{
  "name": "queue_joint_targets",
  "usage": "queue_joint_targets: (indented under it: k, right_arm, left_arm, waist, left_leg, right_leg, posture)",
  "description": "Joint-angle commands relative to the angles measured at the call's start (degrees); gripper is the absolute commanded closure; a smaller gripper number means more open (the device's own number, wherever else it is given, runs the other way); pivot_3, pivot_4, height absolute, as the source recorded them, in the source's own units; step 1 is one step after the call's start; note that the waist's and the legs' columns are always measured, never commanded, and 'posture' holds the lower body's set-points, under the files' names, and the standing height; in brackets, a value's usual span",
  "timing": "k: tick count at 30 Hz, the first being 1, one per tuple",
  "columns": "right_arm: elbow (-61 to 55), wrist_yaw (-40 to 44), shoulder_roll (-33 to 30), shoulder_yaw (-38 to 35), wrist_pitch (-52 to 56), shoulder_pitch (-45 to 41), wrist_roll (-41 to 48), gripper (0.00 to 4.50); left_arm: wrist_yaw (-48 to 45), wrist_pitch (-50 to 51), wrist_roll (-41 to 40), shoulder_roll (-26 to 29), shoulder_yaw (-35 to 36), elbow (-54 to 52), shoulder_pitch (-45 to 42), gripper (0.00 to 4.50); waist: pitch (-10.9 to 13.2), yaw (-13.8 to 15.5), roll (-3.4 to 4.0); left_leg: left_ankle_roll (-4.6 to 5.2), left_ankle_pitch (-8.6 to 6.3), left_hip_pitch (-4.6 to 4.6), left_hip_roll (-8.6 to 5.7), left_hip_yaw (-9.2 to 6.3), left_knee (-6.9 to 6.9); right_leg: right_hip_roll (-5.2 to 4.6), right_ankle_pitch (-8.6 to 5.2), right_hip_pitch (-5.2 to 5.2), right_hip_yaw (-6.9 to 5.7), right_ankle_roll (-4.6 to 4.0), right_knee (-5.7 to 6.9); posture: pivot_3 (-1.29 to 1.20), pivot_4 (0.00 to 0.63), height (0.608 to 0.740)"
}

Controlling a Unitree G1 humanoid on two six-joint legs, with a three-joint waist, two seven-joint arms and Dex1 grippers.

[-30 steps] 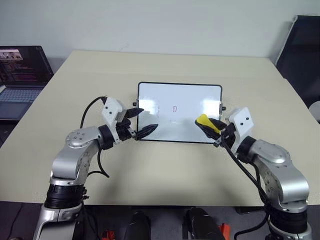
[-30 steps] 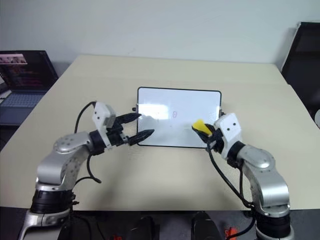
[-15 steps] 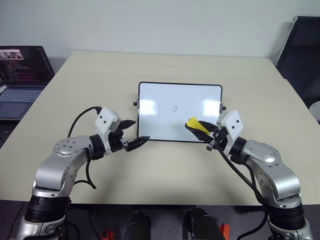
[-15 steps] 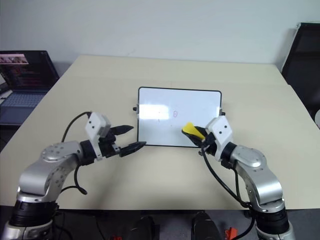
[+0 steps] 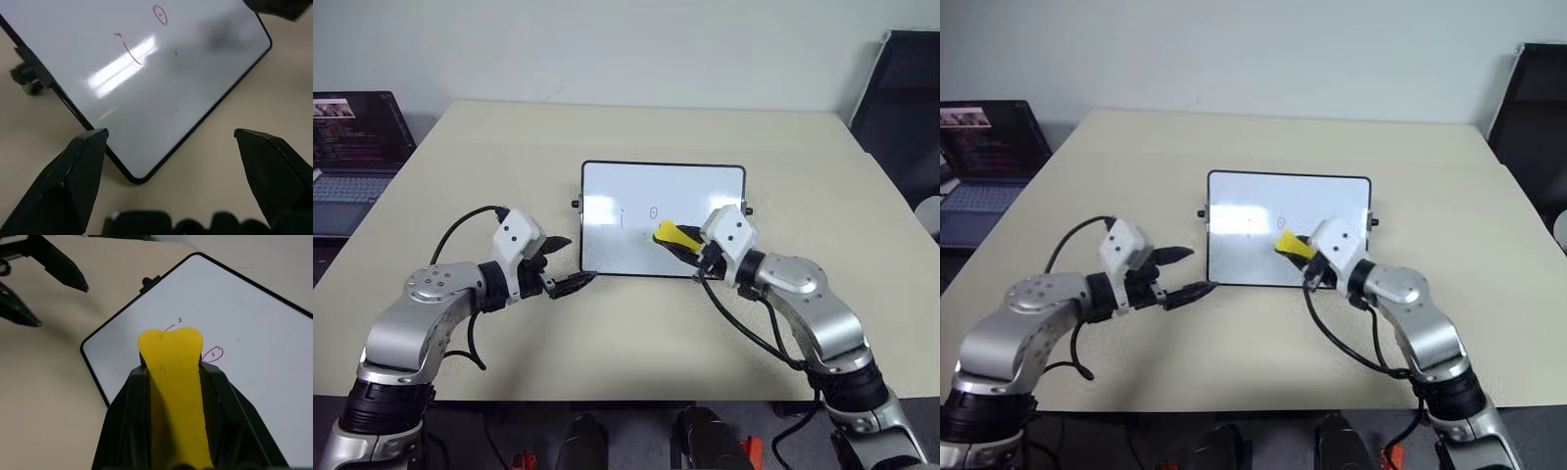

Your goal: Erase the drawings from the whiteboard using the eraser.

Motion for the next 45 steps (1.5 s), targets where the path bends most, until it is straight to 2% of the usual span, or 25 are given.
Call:
queue_joint_targets:
  k: [1, 8, 12, 19, 22, 27, 35, 40, 43, 45]
  right_arm:
    - [4.8, -2.2, 0.9, 3.3, -5.5, -5.0, -5.5, 3.51]
    - [22.4, -11.1, 5.1, 5.9, -12.3, -15.3, -15.5, 3.51]
    - [27.9, -11.6, 4.7, 6.2, -13.7, -15.4, -17.5, 3.51]
    - [22.9, 0.0, 0.5, 10.7, -9.5, -9.6, -17.7, 3.51]
    - [23.7, -1.5, 0.9, 10.7, -10.3, -10.2, -19.6, 3.51]
    - [28.6, -12.4, 3.8, 5.7, -13.2, -15.3, -21.8, 3.51]
    - [27.7, -7.0, 3.9, 6.2, -8.7, -12.6, -19.9, 3.51]
    - [21.6, 1.2, 0.9, 9.1, -5.2, -8.6, -20.2, 3.51]
    - [19.6, 0.8, 0.4, 9.3, -5.8, -8.3, -21.6, 3.51]
    - [18.7, -2.4, 1.5, 7.1, -6.2, -8.7, -21.7, 3.51]
  left_arm:
    - [-2.3, -2.2, 1.0, 1.2, -1.4, -0.1, -2.2, 0.0]
    - [-3.8, -2.4, 1.5, 0.6, -3.3, 0.5, -4.0, 0.0]
    - [-4.0, -2.5, 1.5, 0.4, -3.7, 0.5, -4.7, 0.0]
    - [-3.9, -2.8, 1.6, 0.1, -4.0, 0.7, -4.9, 0.0]
    - [-3.8, -2.8, 1.7, 0.0, -4.1, 0.8, -5.1, 0.0]
    - [-4.0, -2.8, 1.7, 0.0, -4.2, 0.7, -5.1, 0.0]
    - [-4.0, -2.6, 1.4, 0.1, -4.0, 0.4, -4.6, 0.0]
    - [-4.2, -2.9, 1.6, 0.3, -3.8, 1.0, -4.7, 0.0]
    - [-4.2, -3.0, 1.7, 0.2, -3.8, 1.3, -4.8, 0.0]
    - [-4.1, -3.0, 1.7, 0.1, -3.7, 1.5, -4.7, 0.0]
  waist:
    - [0.0, 0.0, 0.01]
    - [0.0, 0.0, 0.02]
    - [0.0, 0.2, 0.02]
    - [0.0, 0.1, 0.02]
    - [0.0, 0.0, 0.02]
    - [0.0, -0.2, 0.01]
    - [0.0, -0.1, -0.01]
    - [0.0, 0.0, -0.02]
    - [0.0, -0.1, -0.02]
    - [0.0, -0.1, -0.02]
  left_leg:
    - [0.0, 0.0, 0.0, 0.0, 0.0, -0.01]
    - [0.0, 0.0, -0.03, 0.0, 0.0, -0.01]
    - [0.0, 0.0, -0.06, 0.0, -0.01, -0.03]
    - [0.0, 0.0, 0.01, -0.01, -0.04, 0.01]
    - [0.01, 0.02, 0.1, -0.01, -0.02, 0.09]
    - [0.02, 0.04, 0.38, -0.03, 0.02, 0.13]
    - [0.09, 0.09, 0.4, -0.02, 0.04, 0.1]
    - [0.09, 0.09, 0.39, -0.01, 0.04, 0.06]
    - [0.09, 0.09, 0.44, -0.01, 0.04, 0.08]
    - [0.09, 0.09, 0.47, -0.01, 0.04, 0.08]
  right_leg:
    - [0.0, 0.0, 0.0, -0.01, 0.0, 0.0]
    - [0.0, 0.01, -0.02, -0.01, 0.01, 0.02]
    - [0.0, 0.01, -0.02, -0.02, 0.02, 0.02]
    - [0.01, -0.01, 0.07, -0.02, 0.07, 0.07]
    - [0.01, 0.03, 0.09, 0.01, 0.01, 0.2]
    - [0.02, 0.06, 0.08, 0.09, -0.04, 0.59]
    - [0.02, 0.01, 0.1, 0.08, -0.06, 0.62]
    - [0.03, -0.05, 0.11, 0.06, -0.08, 0.62]
    - [0.03, -0.04, 0.11, 0.07, -0.09, 0.63]
    - [0.03, -0.03, 0.11, 0.07, -0.11, 0.66]
  posture:
    - [0.0, 0.15, 0.74]
    - [0.0, 0.15, 0.74]
    - [0.0, 0.15, 0.74]
    - [0.0, 0.15, 0.74]
    - [0.0, 0.15, 0.74]
    - [0.0, 0.15, 0.74]
    - [0.0, 0.15, 0.74]
    - [0.0, 0.15, 0.74]
    - [0.0, 0.15, 0.74]
    - [0.0, 0.15, 0.74]
